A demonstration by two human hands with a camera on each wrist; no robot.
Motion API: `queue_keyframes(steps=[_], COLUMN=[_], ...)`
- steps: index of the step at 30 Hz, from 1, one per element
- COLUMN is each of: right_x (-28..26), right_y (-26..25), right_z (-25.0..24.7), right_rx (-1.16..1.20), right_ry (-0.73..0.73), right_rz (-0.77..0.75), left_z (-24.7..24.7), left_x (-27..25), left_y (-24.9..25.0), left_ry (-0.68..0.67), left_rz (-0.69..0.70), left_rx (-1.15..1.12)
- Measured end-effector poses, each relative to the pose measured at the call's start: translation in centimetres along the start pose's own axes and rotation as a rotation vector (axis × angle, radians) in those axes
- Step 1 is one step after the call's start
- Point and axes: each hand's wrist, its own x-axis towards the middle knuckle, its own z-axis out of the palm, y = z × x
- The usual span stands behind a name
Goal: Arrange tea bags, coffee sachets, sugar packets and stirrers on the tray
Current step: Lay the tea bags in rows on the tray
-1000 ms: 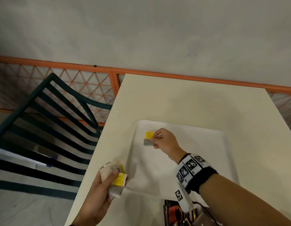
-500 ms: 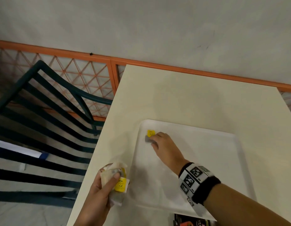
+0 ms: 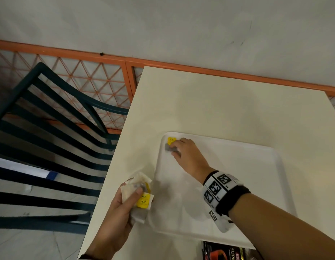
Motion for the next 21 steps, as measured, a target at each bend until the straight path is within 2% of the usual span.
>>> queue_keyframes(steps=[4,7,8,11,14,17,21], right_x=[-0.3,-1.5,-2.0,-4.1,-5.9,-6.9,-7.3], right_y=[0.0,-1.2,-1.7,-3.7,-5.0,-5.1,-4.6], right_z=[-0.2,-0.5,-0.8,-1.8,-1.9,-1.5,-2.0], right_rx=[0.035,0.245,0.335,0.603,0.71,0.807,1.031], right_ry=[-0.009,0.065,0.05,-0.178,-0.398,-0.392,-0.314], right_rz=[0.004,0.044,0.071,0.15,0.161,0.205,0.3], left_z=[0.7,1.5,1.7,2.4,2.9,3.0,2.5], left_x=[0.9,1.3,1.6,2.0,2.3,2.5,2.6], left_y=[0.7,1.1,1.1,1.3,1.4,1.2,0.9], left_ry=[-0.039,-0.082,-0.09,-0.093,-0.094,-0.084,-0.1], left_rz=[0.034,0.076,0.087,0.121,0.173,0.205,0.19], left_rx=[0.025,-0.002,-0.012,-0.045,-0.034,-0.028,-0.132])
